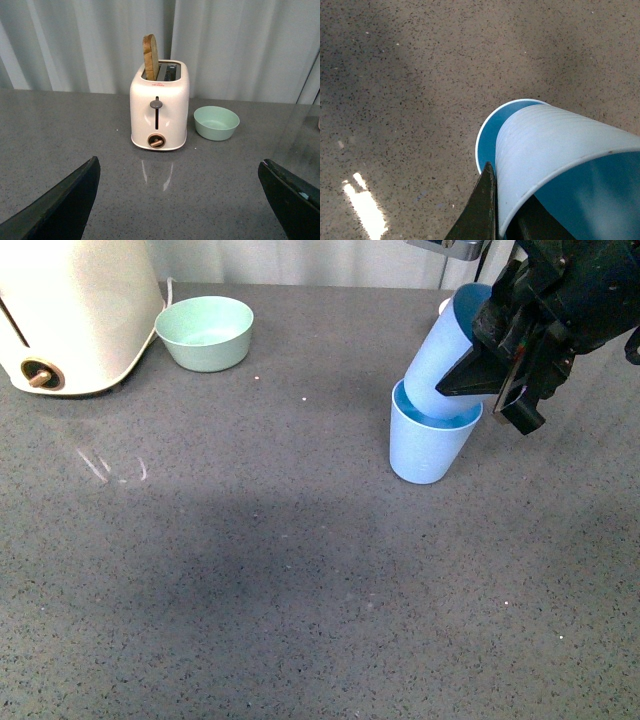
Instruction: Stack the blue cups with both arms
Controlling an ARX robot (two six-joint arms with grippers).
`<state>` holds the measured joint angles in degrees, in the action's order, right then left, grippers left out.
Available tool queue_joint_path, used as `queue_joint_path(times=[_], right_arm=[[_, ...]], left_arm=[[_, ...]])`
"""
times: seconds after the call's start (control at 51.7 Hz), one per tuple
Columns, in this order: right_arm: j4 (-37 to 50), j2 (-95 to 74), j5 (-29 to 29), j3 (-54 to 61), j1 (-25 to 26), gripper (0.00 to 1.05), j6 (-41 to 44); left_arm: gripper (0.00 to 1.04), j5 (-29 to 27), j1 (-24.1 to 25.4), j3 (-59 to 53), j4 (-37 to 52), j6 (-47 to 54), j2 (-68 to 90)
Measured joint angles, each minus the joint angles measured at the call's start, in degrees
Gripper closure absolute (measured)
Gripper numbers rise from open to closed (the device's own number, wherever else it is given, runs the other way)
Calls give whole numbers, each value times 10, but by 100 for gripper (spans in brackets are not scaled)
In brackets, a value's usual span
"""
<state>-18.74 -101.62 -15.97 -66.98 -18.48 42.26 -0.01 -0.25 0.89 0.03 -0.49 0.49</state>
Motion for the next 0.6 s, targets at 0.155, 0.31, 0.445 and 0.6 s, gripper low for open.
queue_joint_path(times=[0.155,0.31,0.445,0.6], right_arm=[[10,-9,5,0,-4,92,-3],[15,-9,12,0,-6,72,-4],[34,-9,25,5,-6,50,-5],[82,11,27,23,12,25,-24]], left_arm=[[9,0,0,0,0,0,0],[9,0,0,0,0,0,0],[9,0,0,0,0,0,0],[9,0,0,0,0,0,0]])
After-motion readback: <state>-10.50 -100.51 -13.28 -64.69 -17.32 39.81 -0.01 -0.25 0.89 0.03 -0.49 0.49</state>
